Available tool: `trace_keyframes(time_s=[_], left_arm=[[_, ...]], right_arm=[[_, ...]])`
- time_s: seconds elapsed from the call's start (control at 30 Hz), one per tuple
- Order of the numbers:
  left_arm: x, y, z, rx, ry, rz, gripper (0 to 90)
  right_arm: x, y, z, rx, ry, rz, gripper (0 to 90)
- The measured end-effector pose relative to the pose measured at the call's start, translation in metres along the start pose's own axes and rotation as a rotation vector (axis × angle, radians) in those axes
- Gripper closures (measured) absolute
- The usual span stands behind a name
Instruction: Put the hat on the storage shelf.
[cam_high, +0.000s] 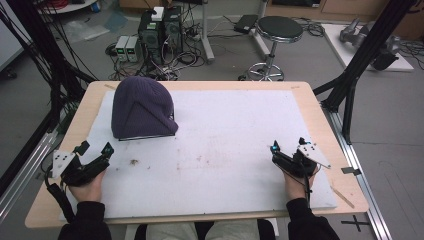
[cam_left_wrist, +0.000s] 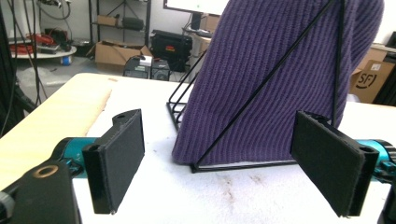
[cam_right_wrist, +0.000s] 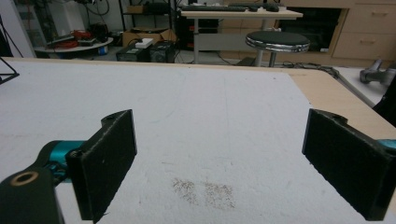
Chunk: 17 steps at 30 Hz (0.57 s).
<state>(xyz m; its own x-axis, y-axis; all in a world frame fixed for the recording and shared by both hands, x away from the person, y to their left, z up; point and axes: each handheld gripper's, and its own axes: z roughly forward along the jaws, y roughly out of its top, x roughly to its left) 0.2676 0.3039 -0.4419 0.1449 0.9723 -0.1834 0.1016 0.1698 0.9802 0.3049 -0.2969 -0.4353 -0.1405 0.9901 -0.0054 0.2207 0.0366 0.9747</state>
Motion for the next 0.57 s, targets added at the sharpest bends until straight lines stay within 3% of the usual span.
trace_keyframes(time_s=[0.5,0.57], left_arm=[[0.0005,-0.0026,0.0044,0.045,-0.015,-0.005,18.1],[-0.0006,-0.003,0.0052,0.061,0.006,0.014,17.8]], right_arm=[[-0.001,-0.0016,0.0017,0.029,0.009,-0.012,9.2],[-0.0018,-0.0019,0.0021,0.028,0.015,-0.017,9.2]])
